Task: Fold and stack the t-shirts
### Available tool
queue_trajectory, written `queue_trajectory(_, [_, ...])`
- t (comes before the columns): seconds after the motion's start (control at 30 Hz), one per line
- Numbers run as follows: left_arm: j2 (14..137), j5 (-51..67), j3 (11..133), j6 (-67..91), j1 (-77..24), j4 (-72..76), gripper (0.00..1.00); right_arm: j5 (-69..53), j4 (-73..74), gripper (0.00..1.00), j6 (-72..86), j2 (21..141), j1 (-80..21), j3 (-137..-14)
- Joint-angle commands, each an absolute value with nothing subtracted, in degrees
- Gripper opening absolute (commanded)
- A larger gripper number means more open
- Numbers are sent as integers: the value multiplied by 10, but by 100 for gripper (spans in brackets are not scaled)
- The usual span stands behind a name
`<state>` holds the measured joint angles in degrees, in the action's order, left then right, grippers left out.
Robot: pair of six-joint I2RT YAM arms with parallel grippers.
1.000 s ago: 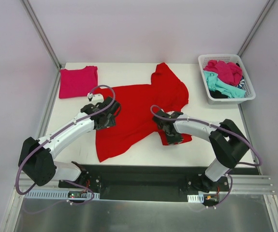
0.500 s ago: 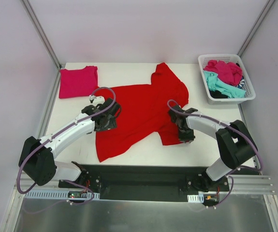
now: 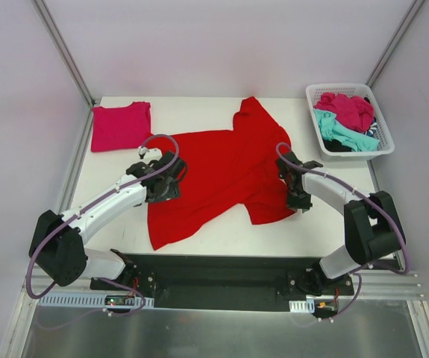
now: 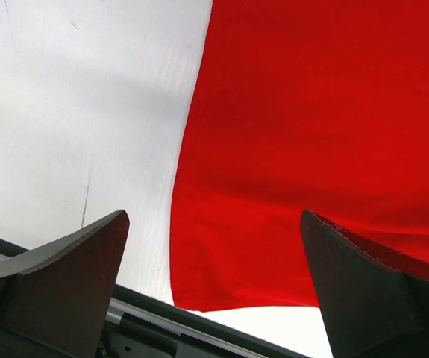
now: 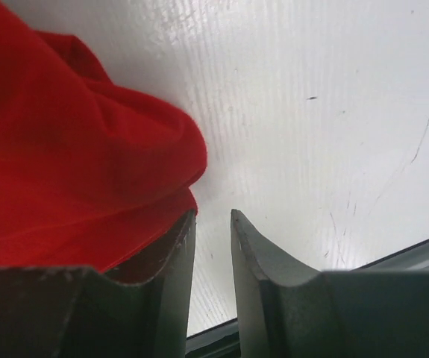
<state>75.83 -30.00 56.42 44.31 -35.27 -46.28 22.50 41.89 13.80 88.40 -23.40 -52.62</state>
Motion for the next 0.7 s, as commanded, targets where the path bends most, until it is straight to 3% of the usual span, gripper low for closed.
queue_trajectory(0.0, [765, -292, 564, 443, -356, -461, 99, 240, 410, 29, 145, 846, -223, -515])
queue_trajectory(0.33, [767, -290, 561, 445, -359, -458, 99, 163, 387, 30, 264, 784, -264, -488])
queue_trajectory(0.67, [765, -291, 551, 443, -359, -453, 99, 180, 351, 29, 275, 852, -279, -475])
